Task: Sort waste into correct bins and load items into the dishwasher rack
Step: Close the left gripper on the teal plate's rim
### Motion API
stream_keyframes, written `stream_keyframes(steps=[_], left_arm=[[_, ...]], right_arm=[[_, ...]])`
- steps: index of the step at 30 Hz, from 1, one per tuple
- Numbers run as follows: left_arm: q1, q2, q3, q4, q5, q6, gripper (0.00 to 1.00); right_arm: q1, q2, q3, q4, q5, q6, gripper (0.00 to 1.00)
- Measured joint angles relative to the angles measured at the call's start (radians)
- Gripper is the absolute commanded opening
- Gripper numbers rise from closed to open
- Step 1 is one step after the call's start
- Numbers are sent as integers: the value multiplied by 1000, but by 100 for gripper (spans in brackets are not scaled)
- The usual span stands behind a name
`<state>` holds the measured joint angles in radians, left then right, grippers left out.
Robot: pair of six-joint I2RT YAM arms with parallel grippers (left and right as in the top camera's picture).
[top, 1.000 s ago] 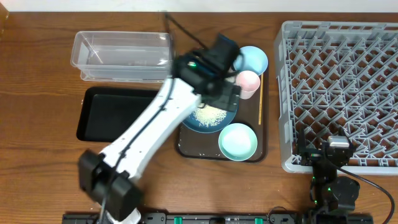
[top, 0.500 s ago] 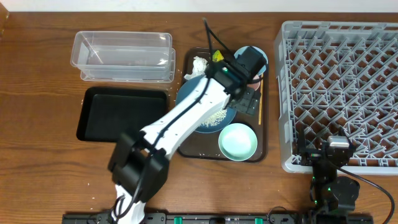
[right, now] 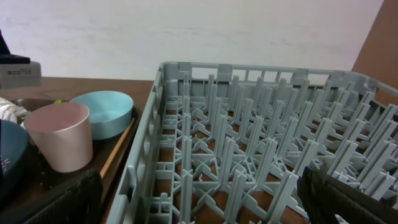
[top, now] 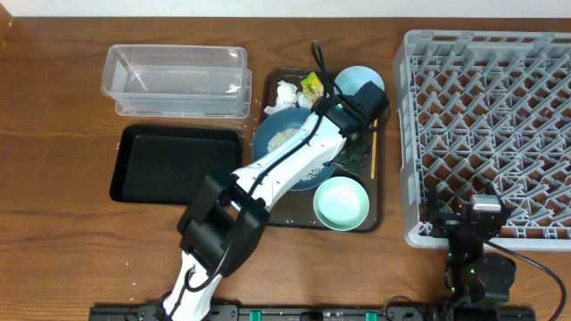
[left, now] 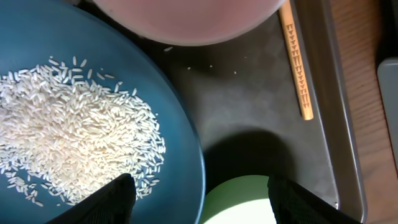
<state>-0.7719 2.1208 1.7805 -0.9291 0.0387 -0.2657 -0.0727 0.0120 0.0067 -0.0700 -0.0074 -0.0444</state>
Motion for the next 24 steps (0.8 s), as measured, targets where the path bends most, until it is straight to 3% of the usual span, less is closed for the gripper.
stream_keyframes(steps=[24], left_arm=[[-2, 4, -153, 178, -66, -62, 61]], right_arm=[[0, 0, 0, 0, 0, 0, 99]])
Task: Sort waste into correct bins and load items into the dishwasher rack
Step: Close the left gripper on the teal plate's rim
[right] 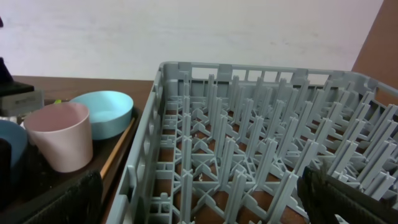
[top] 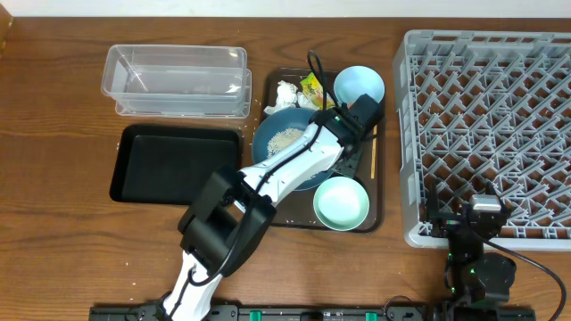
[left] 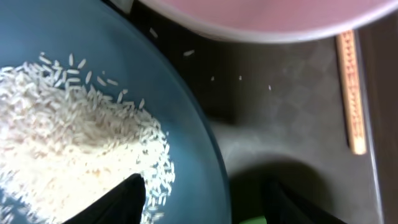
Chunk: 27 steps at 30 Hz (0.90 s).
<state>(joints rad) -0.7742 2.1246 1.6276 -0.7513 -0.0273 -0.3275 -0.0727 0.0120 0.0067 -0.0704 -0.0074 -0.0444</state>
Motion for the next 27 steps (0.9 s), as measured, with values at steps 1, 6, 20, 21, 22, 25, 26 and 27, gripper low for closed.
stream_keyframes(steps=[1, 6, 20, 21, 22, 25, 26, 27], left_arm=[[0, 0, -13, 8, -2, -7, 60], [0, 1, -51, 26, -6, -19, 56], [0, 0, -51, 27, -6, -24, 44], [0, 0, -51, 27, -6, -25, 43], [0, 0, -51, 27, -6, -27, 41], [0, 0, -51, 27, -6, -28, 38], [0, 0, -51, 27, -6, -29, 36], [0, 0, -51, 27, -6, -31, 33]], right_arm=[[0, 0, 0, 0, 0, 0, 99], [0, 0, 0, 0, 0, 0, 99], [0, 0, 0, 0, 0, 0, 99], [0, 0, 0, 0, 0, 0, 99], [0, 0, 0, 0, 0, 0, 99], [0, 0, 0, 0, 0, 0, 99], [0, 0, 0, 0, 0, 0, 99], [0, 0, 0, 0, 0, 0, 99]])
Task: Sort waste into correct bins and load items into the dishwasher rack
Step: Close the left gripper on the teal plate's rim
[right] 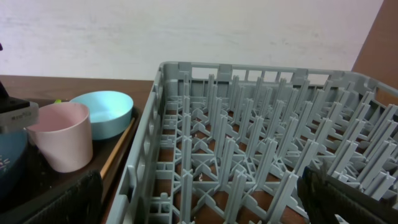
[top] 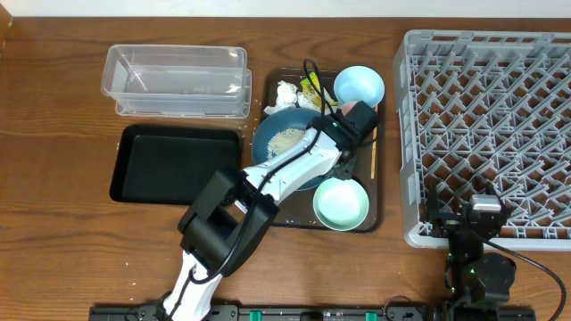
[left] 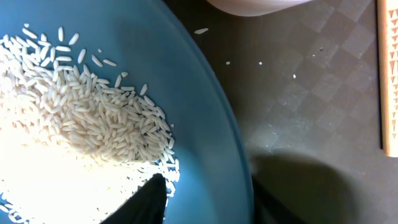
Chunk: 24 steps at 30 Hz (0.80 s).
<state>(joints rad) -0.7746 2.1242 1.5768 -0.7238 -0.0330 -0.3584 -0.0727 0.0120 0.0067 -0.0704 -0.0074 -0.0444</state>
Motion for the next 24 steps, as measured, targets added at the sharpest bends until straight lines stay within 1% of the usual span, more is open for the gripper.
stream_keyframes(steps=[1, 10, 13, 20, 22, 24], left_arm=[[0, 0, 0, 0, 0, -2, 31], [-5, 0, 0, -5, 5, -3, 25], [-6, -6, 0, -13, 7, -4, 24], [-6, -65, 0, -21, 6, -4, 23], [-6, -91, 0, -23, 6, -4, 20], [-6, -116, 0, -27, 3, -5, 19]], right_arm=[[0, 0, 0, 0, 0, 0, 99], [0, 0, 0, 0, 0, 0, 99], [0, 0, 0, 0, 0, 0, 99], [0, 0, 0, 0, 0, 0, 99], [0, 0, 0, 0, 0, 0, 99], [0, 0, 0, 0, 0, 0, 99]])
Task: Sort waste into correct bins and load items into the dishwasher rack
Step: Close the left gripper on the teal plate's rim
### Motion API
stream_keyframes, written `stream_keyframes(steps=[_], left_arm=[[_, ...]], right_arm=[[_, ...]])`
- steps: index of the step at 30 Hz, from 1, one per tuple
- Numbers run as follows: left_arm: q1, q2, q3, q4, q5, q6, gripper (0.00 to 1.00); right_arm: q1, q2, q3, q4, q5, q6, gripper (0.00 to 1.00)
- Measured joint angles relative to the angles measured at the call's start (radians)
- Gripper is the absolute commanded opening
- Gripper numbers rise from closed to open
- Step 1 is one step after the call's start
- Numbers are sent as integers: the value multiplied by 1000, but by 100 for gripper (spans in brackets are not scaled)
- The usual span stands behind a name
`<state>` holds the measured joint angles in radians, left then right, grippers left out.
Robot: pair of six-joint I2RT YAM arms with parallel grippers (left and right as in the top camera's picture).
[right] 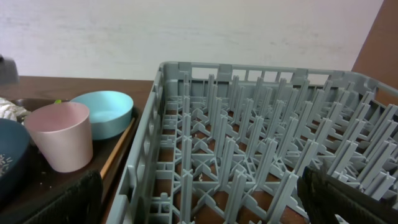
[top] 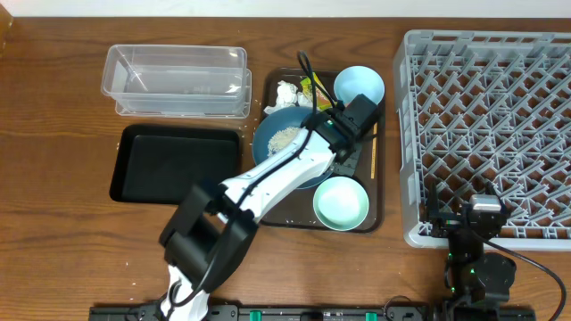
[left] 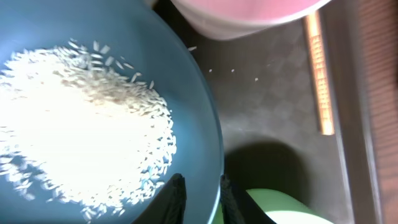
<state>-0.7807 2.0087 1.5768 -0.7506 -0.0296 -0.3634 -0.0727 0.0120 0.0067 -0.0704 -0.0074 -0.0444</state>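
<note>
A dark blue plate (top: pixel 287 147) holding rice (left: pixel 81 124) lies on the brown tray (top: pixel 379 192). My left gripper (left: pixel 200 200) is shut on the plate's right rim, one finger over the plate, the other outside it. Beside it are a pink cup (right: pixel 59 143), a light blue bowl (top: pixel 359 85), a green bowl (top: pixel 341 203) and a chopstick (top: pixel 373 152). Crumpled paper (top: pixel 285 92) and a yellow wrapper (top: pixel 310 86) lie at the tray's back. My right gripper (right: pixel 199 208) stands open at the near edge of the grey dishwasher rack (top: pixel 486 134).
A clear plastic bin (top: pixel 176 80) stands at the back left, with a black bin (top: pixel 176 163) in front of it. The rack fills the table's right side. Loose rice grains lie on the tray beside the plate.
My left gripper's fingers, which stood apart across the plate's rim, have shut on it. The wrist now sits higher and hides the pink cup from overhead. The right arm has not moved.
My left gripper hung open above the tray between plate and green bowl. It then stood lower and closer to the plate's right rim, then straddled that rim. Now it is shut on the rim. The right gripper stayed open at the rack throughout.
</note>
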Motion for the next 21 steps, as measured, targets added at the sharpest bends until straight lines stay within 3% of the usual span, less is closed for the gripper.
stream_keyframes(steps=[6, 12, 21], left_arm=[[1, -38, 0, -1, 0, -3, 20], [1, -38, 0, -2, 0, -6, 35], [0, 5, 0, 42, 0, -7, 39]], right_arm=[[0, 0, 0, 0, 0, 0, 99], [0, 0, 0, 0, 0, 0, 99], [0, 0, 0, 0, 0, 0, 99]])
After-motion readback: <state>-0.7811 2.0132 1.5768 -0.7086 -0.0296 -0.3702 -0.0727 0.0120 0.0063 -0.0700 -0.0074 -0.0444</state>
